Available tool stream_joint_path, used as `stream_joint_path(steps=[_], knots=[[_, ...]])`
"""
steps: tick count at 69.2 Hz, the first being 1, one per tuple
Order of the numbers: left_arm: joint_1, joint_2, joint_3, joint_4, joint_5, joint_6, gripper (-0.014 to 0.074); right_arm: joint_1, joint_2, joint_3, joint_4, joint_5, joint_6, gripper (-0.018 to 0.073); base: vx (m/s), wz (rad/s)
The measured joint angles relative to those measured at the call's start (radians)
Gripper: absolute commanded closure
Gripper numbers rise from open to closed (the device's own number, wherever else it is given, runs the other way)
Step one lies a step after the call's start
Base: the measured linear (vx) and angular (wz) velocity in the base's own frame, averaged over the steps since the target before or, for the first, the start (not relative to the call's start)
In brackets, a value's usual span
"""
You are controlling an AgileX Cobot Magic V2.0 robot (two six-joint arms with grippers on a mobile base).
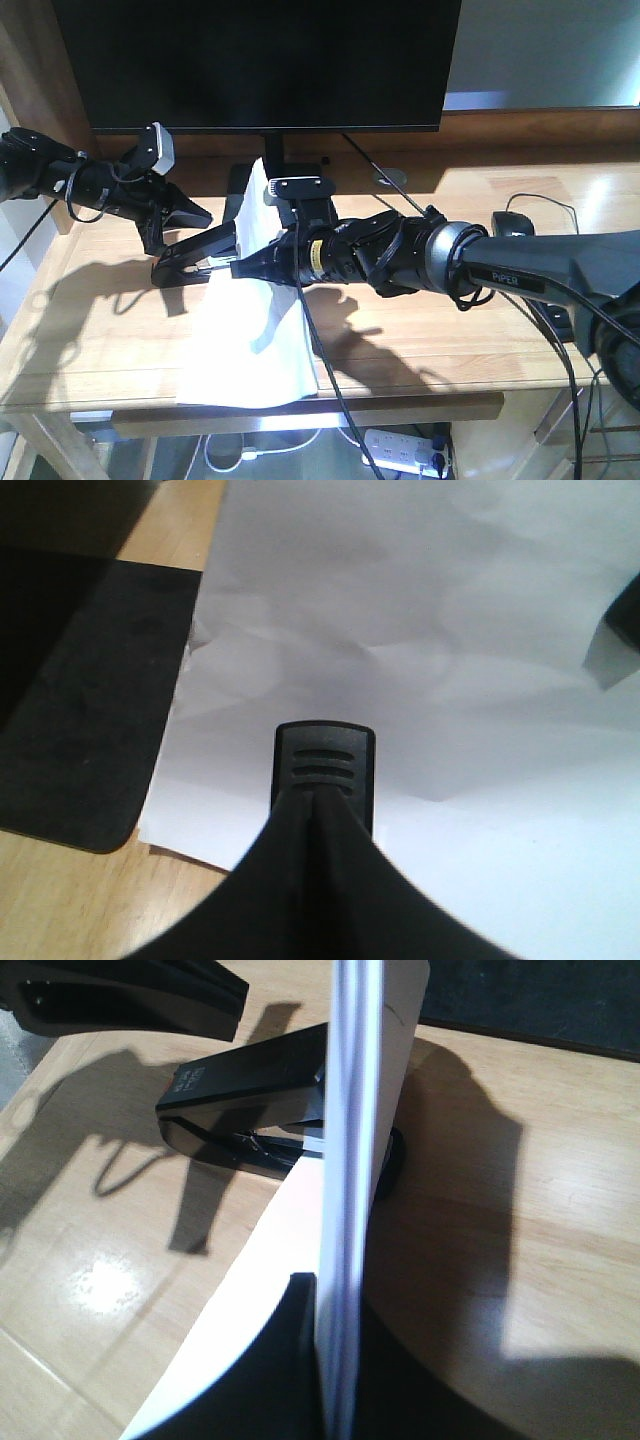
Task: Grab stapler and paper to desk for stapling
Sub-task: 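Lower the paper onto the desk and push its edge toward the stapler, then open the right gripper to release the paper flat on the desk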
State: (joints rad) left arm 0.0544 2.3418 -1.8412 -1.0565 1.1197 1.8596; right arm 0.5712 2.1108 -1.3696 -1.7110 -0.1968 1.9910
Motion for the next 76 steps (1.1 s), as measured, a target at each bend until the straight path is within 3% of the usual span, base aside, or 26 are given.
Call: stream_joint_path(steps=[42, 52, 76], knots=[[0.0, 0.0, 0.0, 0.0, 0.0, 0.0, 0.0603, -0.002, 0.156, -0.123, 0.075, 0.143, 0.0, 0.0526, 0.0, 0.0], [0.0, 0.0, 0.0, 0.0, 0.0, 0.0, 0.0603, -0.002, 0.177, -0.124, 0.076, 0.156, 0.0, 0.0419, 0.0, 0.0], [0.0, 0.0, 0.0, 0.0, 0.0, 0.0, 0.0603, -0.002, 0.187, -0.13, 0.076, 0.165, 0.0, 0.0029, 0.0, 0.0]])
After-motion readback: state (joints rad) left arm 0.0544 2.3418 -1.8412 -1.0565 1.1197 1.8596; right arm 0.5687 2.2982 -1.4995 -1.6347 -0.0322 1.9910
